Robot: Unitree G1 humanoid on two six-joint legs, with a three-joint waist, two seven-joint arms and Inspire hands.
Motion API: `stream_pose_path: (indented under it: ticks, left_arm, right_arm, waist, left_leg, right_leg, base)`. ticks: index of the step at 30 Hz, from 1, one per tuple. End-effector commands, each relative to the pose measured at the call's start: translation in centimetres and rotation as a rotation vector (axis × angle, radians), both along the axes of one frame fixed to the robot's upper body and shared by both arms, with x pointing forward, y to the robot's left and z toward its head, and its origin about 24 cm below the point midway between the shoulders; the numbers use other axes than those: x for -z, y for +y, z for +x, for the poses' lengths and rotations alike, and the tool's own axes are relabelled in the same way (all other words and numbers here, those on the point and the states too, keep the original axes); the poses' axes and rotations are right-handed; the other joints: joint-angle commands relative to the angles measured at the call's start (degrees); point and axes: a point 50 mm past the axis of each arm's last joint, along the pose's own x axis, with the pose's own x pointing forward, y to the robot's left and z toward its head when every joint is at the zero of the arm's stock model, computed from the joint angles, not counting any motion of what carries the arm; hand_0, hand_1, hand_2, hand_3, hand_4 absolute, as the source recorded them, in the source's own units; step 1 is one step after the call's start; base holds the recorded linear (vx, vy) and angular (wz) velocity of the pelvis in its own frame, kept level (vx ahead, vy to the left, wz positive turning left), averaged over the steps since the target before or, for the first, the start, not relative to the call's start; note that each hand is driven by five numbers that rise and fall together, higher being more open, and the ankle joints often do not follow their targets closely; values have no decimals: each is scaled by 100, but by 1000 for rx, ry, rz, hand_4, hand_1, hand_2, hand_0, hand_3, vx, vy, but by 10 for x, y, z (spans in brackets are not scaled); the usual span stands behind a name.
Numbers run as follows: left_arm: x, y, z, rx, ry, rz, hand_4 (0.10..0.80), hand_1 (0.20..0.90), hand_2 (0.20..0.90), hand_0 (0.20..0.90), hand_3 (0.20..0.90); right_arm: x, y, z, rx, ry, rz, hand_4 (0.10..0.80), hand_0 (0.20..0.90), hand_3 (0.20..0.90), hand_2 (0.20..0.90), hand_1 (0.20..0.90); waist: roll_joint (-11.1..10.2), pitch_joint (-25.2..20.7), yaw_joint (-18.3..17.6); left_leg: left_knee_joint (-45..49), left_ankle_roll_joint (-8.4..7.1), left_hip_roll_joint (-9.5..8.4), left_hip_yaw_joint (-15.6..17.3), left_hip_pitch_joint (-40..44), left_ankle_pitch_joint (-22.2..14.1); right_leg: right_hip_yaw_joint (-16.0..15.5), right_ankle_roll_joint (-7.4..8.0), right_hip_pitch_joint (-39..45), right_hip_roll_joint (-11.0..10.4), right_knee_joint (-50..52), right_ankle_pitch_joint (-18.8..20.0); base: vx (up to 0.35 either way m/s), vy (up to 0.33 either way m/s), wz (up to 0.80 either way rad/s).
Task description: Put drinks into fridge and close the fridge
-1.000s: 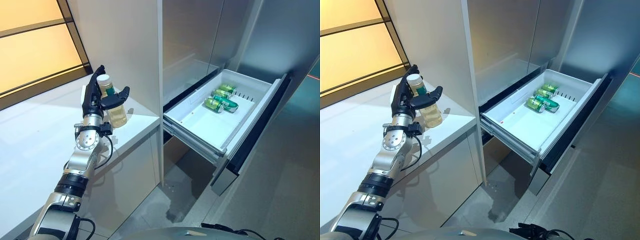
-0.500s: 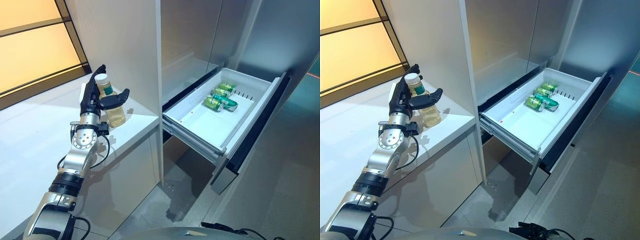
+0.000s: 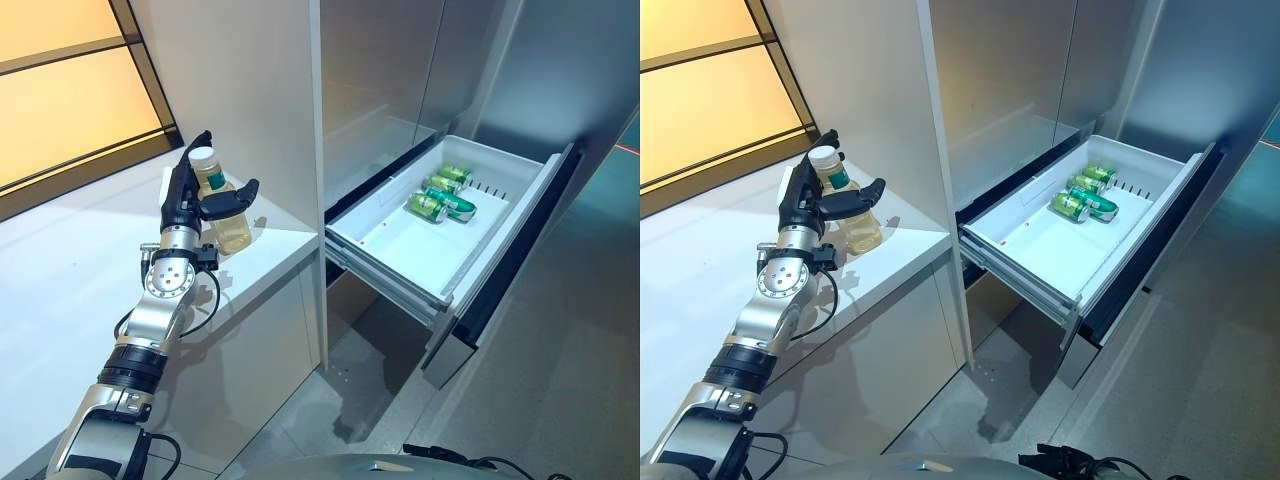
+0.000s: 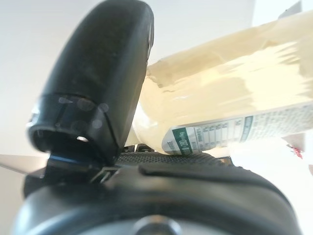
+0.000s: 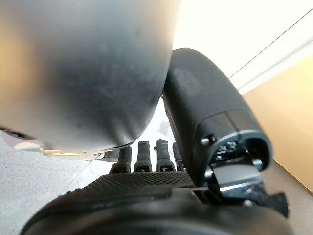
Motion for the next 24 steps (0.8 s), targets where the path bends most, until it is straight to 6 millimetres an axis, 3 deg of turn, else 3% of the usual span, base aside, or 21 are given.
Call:
stream_pose_path:
  ticks: [1, 10, 17, 24]
  left_arm:
    - [-13, 10, 3, -21, -33, -48, 800, 900, 900, 900, 900]
    - [7, -1, -1, -61, -44, -329, 800, 900, 900, 900, 900]
    - [15, -5, -5, -98, -50, -331, 800, 900, 900, 900, 900]
    - [11, -2, -6, -106, -64, -292, 800, 900, 900, 900, 900]
  right_arm:
    - [2, -2, -13, -14, 64, 1, 800, 900, 900, 900, 900]
    - [3, 2, -10, -14, 64, 8, 800, 900, 900, 900, 900]
    - [3, 4, -9, -13, 64, 9, 800, 900, 900, 900, 900]
    - [3, 3, -11, -15, 64, 9, 800, 900, 900, 900, 900]
  waist:
    - [148, 25, 64]
    - [128, 37, 89]
    - [119, 45, 96]
    - [123, 40, 93]
  left_leg:
    - [172, 142, -153, 299, 24, -693]
    - [190, 143, -157, 270, 29, -705]
    - [186, 142, -152, 271, 38, -704]
    - [186, 139, -148, 288, 37, -703]
  right_leg:
    - [-35, 308, -465, 200, 559, -285]
    - [-53, 292, -443, 193, 564, -300]
    - [-56, 284, -440, 193, 571, -306]
    - [-48, 288, -437, 196, 560, -301]
  base:
    - [0, 0, 0]
    - [0, 0, 0]
    - [0, 0, 0]
    - [0, 0, 0]
